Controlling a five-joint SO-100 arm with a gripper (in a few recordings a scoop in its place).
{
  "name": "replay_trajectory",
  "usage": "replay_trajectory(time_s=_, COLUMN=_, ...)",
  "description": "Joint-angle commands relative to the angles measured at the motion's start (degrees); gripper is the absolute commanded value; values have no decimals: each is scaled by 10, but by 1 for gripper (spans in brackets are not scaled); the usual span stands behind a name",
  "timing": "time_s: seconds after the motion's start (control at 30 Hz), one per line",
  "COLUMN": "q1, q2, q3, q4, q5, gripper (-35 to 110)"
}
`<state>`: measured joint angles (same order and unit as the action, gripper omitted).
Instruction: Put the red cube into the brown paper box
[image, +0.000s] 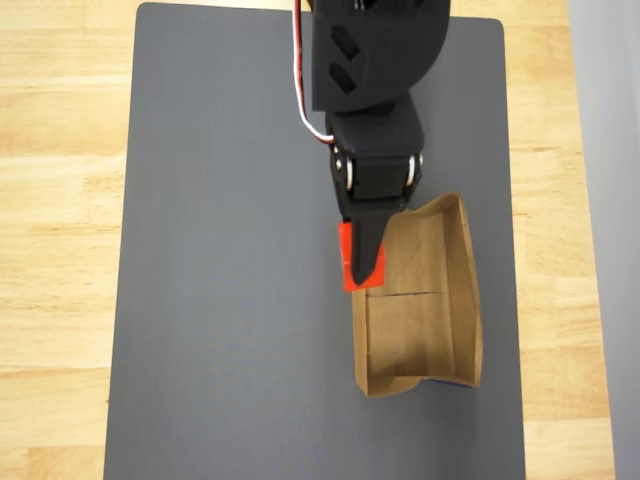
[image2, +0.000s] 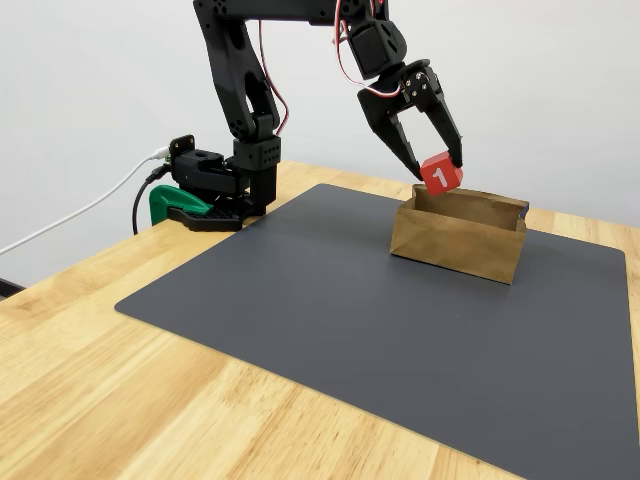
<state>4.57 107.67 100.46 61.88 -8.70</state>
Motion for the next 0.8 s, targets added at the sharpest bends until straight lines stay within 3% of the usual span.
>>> replay_trajectory(time_s=0.0, q1=-6, q2=-13, q3=-29, q4=3, q5=0, gripper=0)
replay_trajectory(time_s=0.57, q1=-70, q2=-55, q3=-26, q4=-8, q5=31, gripper=1)
replay_trajectory(time_s=0.77, q1=-71, q2=-54, q3=-25, q4=-1, q5=38, gripper=17)
